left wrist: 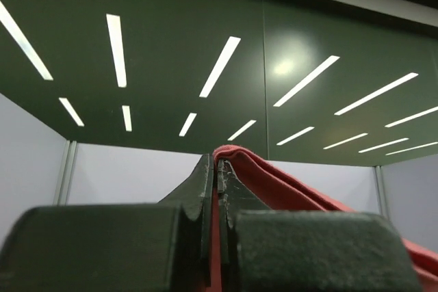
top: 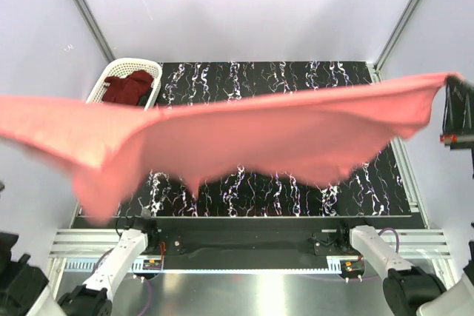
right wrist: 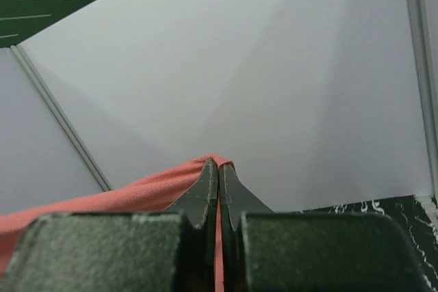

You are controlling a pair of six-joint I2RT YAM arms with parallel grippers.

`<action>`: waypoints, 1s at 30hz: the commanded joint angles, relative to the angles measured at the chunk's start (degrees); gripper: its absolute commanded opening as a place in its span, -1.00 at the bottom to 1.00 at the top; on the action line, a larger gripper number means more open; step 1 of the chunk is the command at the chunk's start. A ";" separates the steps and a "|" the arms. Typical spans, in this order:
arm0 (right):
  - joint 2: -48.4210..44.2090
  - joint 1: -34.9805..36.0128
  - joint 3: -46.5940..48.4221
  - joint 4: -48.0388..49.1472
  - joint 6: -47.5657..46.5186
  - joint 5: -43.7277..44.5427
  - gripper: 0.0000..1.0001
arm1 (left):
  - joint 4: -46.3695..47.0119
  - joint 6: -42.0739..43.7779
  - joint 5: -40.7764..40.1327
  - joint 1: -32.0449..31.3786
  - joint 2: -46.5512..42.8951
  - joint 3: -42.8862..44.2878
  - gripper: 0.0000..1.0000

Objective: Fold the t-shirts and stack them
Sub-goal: Flatten the tshirt out

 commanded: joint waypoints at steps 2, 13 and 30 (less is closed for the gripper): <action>-1.29 -0.18 -5.37 -6.96 2.94 1.21 -1.00 | -1.51 -1.64 1.29 0.34 0.14 -4.41 -1.00; -10.00 -0.09 -53.22 9.02 9.54 15.70 -1.00 | 8.68 -5.43 7.26 0.34 9.96 -35.60 -1.00; 30.76 -1.14 -63.50 39.53 6.90 21.35 -1.00 | 16.25 -4.46 13.42 0.42 63.05 -30.01 -1.00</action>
